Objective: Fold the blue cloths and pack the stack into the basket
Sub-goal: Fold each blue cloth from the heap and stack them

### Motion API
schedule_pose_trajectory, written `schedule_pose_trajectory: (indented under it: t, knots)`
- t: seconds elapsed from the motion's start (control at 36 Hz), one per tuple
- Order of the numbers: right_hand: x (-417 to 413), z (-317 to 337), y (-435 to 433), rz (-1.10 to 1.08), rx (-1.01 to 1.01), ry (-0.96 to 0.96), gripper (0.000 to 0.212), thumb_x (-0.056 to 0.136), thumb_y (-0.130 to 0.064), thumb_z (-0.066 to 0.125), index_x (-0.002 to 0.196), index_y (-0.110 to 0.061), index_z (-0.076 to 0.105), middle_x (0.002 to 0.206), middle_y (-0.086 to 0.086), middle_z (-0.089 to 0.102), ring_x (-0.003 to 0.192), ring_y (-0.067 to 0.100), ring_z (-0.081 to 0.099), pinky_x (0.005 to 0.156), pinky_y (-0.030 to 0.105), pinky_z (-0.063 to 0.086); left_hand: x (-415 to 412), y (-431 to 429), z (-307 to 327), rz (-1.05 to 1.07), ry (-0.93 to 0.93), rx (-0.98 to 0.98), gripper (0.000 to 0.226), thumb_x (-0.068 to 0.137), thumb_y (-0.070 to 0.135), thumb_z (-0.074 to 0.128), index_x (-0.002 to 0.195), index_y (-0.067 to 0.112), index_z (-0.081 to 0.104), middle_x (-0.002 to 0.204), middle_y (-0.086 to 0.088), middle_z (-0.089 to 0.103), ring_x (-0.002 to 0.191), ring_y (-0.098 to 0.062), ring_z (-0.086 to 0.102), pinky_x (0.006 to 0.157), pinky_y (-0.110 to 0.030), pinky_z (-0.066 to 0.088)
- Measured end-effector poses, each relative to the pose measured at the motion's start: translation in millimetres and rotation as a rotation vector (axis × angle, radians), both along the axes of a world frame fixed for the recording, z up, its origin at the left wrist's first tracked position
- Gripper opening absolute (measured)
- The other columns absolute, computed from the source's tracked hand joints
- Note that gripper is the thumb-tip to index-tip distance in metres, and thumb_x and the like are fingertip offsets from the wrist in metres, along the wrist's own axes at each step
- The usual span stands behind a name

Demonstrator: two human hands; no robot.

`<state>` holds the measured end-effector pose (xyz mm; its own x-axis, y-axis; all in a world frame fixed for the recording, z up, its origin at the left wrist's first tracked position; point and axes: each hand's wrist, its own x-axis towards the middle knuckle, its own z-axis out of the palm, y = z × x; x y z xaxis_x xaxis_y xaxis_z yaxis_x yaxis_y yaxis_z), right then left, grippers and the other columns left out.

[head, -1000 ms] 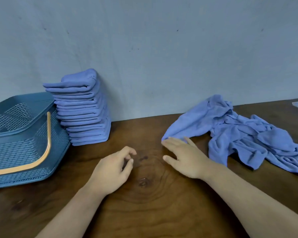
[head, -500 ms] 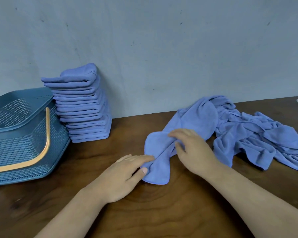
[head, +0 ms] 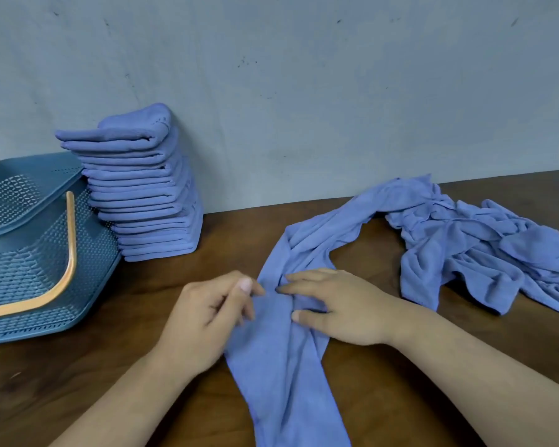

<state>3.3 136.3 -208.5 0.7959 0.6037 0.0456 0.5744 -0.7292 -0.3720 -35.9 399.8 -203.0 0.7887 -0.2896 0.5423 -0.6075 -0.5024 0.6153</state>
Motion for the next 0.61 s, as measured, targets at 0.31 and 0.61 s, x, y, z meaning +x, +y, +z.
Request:
schedule_pose_trajectory:
  t: [0.31,0.61]
  knots:
    - [-0.1,-1.7,5.3,-0.277,0.451,-0.26,0.012,0.101,-0.029,0.062,0.109,-0.034,0.07,0.078,-0.017,0.066,0.072,0.008,0.063,0.066,0.038,0.053,-1.8,-3.1,-6.9,-0.168,0.255,0.279,0.031,0.089,0.055,0.078,0.109,0.039,0.061,0.083,0.006,0.06,0.058,-0.014,0.051,0.063,-0.038,0.051]
    - [4.7,-15.3,2.1,-0.405,-0.226,-0.037,0.082,0.095,-0.085,0.017,0.166,-0.046,0.006,0.177,0.002,-0.006,0.162,0.03,-0.013,0.13,0.055,0.0,14.4,44.3,10.6,-0.019,0.421,0.118,0.029,0.084,-0.002,0.067,0.09,0.025,0.07,0.055,0.009,0.036,0.05,-0.009,0.03,0.05,-0.024,0.028]
